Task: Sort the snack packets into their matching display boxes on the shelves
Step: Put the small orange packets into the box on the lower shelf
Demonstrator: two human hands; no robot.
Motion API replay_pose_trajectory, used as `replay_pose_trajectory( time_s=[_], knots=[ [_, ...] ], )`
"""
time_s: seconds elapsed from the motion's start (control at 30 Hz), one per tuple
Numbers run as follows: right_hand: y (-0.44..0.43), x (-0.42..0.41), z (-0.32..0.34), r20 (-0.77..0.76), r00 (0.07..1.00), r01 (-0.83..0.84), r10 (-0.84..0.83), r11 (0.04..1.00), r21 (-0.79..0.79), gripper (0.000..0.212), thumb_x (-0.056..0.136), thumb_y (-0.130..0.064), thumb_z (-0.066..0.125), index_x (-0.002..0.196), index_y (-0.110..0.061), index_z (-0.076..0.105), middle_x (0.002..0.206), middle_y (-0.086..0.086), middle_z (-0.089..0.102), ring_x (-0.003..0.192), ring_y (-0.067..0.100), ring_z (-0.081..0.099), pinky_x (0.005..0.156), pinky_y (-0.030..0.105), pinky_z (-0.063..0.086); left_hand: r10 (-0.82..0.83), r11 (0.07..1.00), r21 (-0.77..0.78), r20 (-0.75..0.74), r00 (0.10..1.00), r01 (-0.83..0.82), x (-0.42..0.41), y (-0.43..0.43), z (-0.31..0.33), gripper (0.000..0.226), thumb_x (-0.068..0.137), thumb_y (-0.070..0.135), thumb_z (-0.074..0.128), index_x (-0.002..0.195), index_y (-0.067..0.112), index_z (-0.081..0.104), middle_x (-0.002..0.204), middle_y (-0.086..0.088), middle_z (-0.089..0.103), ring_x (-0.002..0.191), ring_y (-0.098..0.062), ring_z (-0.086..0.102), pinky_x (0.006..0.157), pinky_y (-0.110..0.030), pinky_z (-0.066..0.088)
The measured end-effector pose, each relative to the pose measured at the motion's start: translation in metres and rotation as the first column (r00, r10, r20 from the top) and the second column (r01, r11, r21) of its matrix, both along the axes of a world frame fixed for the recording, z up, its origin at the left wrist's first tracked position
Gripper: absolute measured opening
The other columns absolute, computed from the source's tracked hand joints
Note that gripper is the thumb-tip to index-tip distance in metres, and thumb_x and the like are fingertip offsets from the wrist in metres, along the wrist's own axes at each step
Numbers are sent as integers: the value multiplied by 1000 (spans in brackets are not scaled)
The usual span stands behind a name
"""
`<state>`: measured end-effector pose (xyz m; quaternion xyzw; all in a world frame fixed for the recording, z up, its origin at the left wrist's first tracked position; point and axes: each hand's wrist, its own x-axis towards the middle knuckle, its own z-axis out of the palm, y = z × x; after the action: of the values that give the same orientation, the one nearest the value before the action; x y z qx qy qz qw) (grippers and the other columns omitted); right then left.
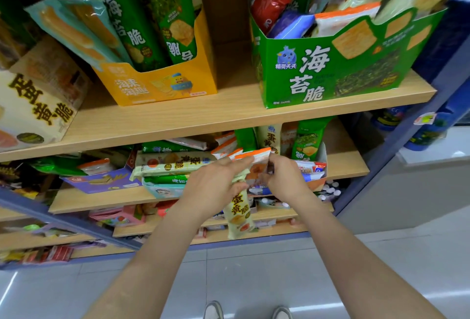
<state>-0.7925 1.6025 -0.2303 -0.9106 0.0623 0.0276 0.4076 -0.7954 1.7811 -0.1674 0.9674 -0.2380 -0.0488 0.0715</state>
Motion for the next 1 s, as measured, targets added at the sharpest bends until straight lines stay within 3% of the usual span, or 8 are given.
replay_pose_trajectory(
  time_s=[0.07, 0.1, 0.2, 0.3, 0.53, 0.6, 0.73, 1.0],
  knots=[
    [-10, -5, 9, 56, 989, 121, -140, 959, 255, 31, 89, 3, 60, 113, -16, 64, 102, -2, 68, 100, 16, 64, 84, 29, 55, 15, 1000, -4, 2, 1000, -15, 3, -3, -8, 62, 94, 53, 51, 148, 50, 22, 135, 5, 53, 121, -20, 52, 89, -36, 50],
    [-14, -6, 14, 66, 963, 209, -261, 881, 424, 34, 90, 3, 60, 117, -17, 63, 107, -4, 66, 105, 13, 63, 85, 25, 54, 27, 999, -23, 0, 1000, -27, 3, -2, -10, 61, 94, 53, 51, 148, 50, 24, 136, 6, 52, 121, -19, 52, 89, -36, 50],
    [-19, -2, 19, -95, 905, 305, -415, 476, 825, 47, 92, -2, 62, 135, -20, 54, 124, -10, 59, 115, 15, 62, 79, 24, 53, 30, 996, -86, -9, 1000, -31, 0, 0, -15, 56, 93, 55, 52, 145, 51, 31, 140, 10, 51, 122, -17, 53, 89, -37, 52],
    [-14, 13, 22, -172, 913, 259, -371, 199, 945, 59, 92, 0, 61, 143, -22, 42, 131, 4, 51, 111, 21, 64, 68, 25, 54, 34, 994, -103, -17, 999, -36, -2, 1, -16, 55, 92, 55, 53, 144, 51, 34, 137, 11, 53, 119, -16, 54, 88, -36, 52],
    [-1, 28, 34, -103, 938, 214, -331, 321, 922, 35, 93, 0, 60, 122, -18, 52, 109, 5, 66, 93, 20, 66, 69, 25, 57, 72, 988, -134, -33, 997, -76, 0, 0, -19, 53, 92, 52, 56, 142, 50, 38, 132, 11, 54, 115, -16, 54, 84, -36, 52],
    [-4, 18, 34, -111, 930, 230, -351, 317, 920, 20, 93, -7, 65, 108, -18, 60, 102, 7, 69, 89, 22, 67, 76, 28, 59, 78, 990, -121, -6, 997, -78, 0, -2, -21, 51, 92, 52, 54, 141, 50, 39, 131, 10, 55, 113, -16, 56, 81, -34, 52],
    [-11, -13, 36, -68, 917, 177, -393, 249, 952, 4, 91, -11, 66, 94, -10, 63, 115, 17, 67, 101, 27, 70, 85, 29, 58, 58, 996, -74, 81, 995, -52, 0, -9, -22, 49, 95, 52, 50, 142, 47, 38, 129, 8, 56, 110, -18, 58, 75, -32, 51],
    [-37, -57, 82, 175, 950, -104, -259, 265, 959, 36, 62, -13, 82, 94, -15, 68, 113, 11, 71, 110, 31, 66, 94, 35, 54, 15, 997, 67, 101, 995, -22, 8, -15, -23, 65, 94, 51, 52, 148, 47, 16, 120, -2, 62, 98, -25, 65, 68, -35, 53]
  ],
)
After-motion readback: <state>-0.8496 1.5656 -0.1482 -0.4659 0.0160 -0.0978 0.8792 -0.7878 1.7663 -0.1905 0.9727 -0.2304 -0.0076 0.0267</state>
